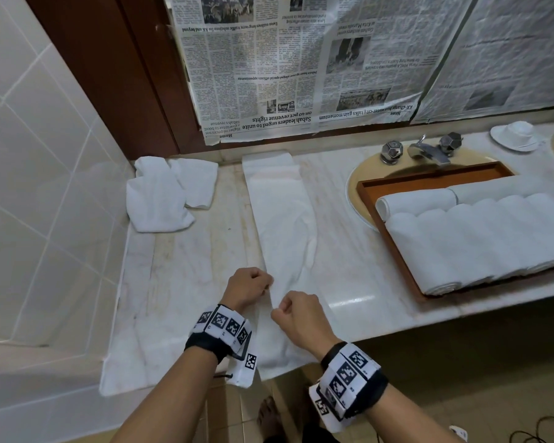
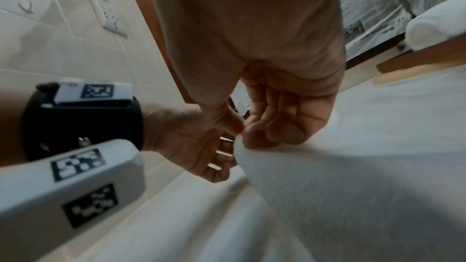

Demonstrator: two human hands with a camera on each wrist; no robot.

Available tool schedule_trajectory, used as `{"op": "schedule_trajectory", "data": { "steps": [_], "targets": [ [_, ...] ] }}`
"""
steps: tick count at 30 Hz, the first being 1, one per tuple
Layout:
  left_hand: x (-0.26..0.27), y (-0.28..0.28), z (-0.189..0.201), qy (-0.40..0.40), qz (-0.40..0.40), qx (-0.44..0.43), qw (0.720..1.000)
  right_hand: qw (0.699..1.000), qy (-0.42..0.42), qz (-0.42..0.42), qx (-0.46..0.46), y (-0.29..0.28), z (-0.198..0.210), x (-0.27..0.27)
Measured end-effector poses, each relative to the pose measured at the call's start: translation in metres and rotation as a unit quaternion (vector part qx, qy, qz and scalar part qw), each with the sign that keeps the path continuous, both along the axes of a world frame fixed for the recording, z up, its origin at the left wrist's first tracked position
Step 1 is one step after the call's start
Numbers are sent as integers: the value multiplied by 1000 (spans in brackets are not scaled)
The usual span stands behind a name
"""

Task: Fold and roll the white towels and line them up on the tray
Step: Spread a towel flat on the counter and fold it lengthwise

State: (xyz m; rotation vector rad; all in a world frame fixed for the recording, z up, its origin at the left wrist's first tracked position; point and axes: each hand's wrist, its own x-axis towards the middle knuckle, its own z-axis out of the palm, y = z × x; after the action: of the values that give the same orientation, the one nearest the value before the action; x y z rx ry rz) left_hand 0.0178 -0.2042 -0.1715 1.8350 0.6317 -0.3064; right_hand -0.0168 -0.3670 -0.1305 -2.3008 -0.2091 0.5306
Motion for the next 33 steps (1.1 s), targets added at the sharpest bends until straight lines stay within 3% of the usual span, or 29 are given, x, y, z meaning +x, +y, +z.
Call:
{"op": "schedule_trajectory", "data": {
  "steps": [6, 11, 16, 21, 27, 31, 33],
  "targets": [
    [-8, 1, -4, 29, -58, 108, 992, 991, 114, 19, 70, 6, -6, -1],
    [-4, -9, -5, -25, -65, 193, 979, 995, -48, -88, -9, -42, -23, 29],
    [8, -32, -5, 17, -54, 247, 967, 994, 18, -84, -74, -54, -41, 60],
    [19, -34, -7, 63, -23, 209, 976, 989, 80, 32, -121, -40, -43, 61],
    [16, -20, -9, 30, 27, 169, 985, 991, 36, -60, -114, -62, -26, 49],
    [12, -21, -12, 24, 34, 152, 988, 970, 135, -10, -204, -81, -33, 43],
    [10, -23, -13, 17, 31, 152, 988, 965, 174, 6, -194, -84, -33, 47]
  ]
}}
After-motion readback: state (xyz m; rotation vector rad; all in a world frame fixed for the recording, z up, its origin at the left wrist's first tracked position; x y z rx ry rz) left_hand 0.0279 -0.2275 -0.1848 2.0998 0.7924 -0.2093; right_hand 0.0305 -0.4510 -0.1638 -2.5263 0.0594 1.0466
